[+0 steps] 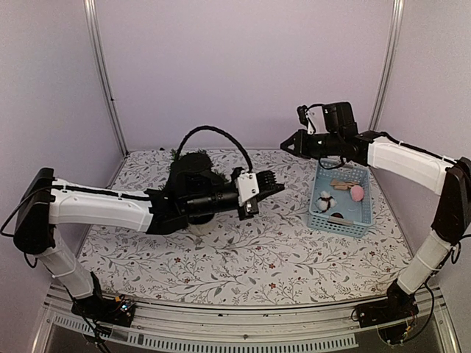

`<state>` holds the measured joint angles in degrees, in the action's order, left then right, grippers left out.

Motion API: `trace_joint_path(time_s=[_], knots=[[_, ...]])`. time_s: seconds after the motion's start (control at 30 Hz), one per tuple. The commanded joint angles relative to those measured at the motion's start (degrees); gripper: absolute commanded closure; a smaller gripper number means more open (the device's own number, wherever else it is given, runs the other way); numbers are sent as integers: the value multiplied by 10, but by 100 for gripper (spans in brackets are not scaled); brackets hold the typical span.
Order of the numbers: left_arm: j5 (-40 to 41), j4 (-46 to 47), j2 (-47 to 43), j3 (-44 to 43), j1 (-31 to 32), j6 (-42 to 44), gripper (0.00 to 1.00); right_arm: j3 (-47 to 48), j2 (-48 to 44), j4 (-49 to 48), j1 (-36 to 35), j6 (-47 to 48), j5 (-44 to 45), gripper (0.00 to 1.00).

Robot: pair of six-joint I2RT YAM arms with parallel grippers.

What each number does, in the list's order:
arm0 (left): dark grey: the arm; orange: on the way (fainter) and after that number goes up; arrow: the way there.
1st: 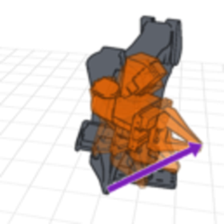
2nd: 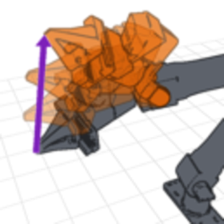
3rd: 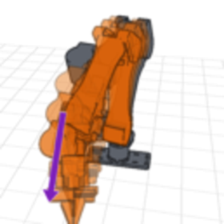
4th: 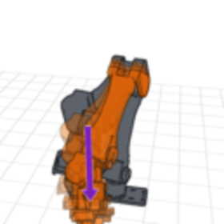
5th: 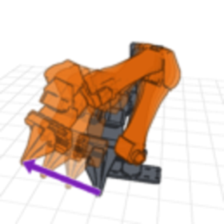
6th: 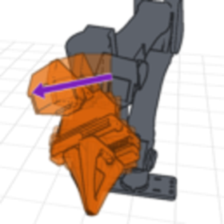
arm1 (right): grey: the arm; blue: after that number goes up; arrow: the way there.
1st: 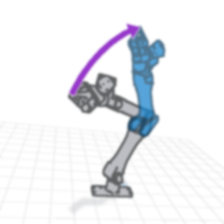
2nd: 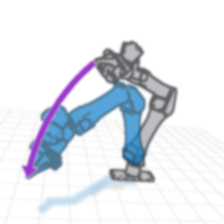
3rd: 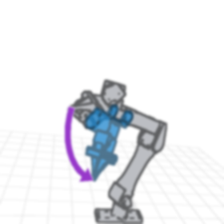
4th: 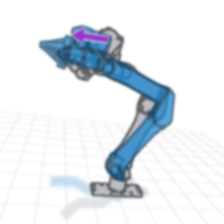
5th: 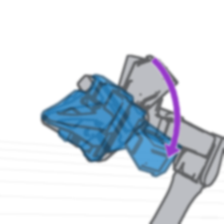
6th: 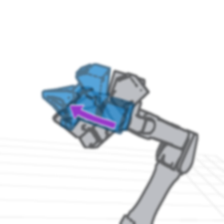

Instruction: Decorate the small christmas tree

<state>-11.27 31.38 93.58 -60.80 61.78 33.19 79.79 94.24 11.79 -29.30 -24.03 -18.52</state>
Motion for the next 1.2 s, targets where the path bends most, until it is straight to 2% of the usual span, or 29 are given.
trace_joint_path(time_s=[0.0, 0.1, 0.3, 0.47, 0.57, 0.67, 0.87, 0.93, 1.1, 1.17], knots=[[9, 15, -20, 12, -10, -71, 100, -53, -27, -64, 12, -27, -57, 85], [9, 28, -29, 20, -18, -104, 100, -83, -32, -79, 13, -34, -77, 78], [0, 33, -41, 18, -45, -170, 100, -123, -40, -85, 14, -36, -123, 35], [-20, 39, -54, 19, -72, -227, 100, -150, -96, -84, 17, -9, -133, 18], [-25, 35, -59, 12, -82, -250, 100, -170, -143, -90, 19, 21, -132, 15], [-28, 22, -63, -6, -86, -274, 100, -212, -182, -148, 18, 64, -151, 18], [-35, -5, -74, -42, -93, -314, 100, -304, -237, -271, 16, 127, -251, 25], [-42, -9, -76, -50, -98, -337, 100, -306, -237, -283, 7, 145, -269, 27], [-55, -5, -77, -59, -107, -393, 100, -284, -241, -277, -38, 204, -243, 27], [-64, 5, -76, -55, -109, -415, 100, -269, -237, -269, -45, 218, -238, 31]])
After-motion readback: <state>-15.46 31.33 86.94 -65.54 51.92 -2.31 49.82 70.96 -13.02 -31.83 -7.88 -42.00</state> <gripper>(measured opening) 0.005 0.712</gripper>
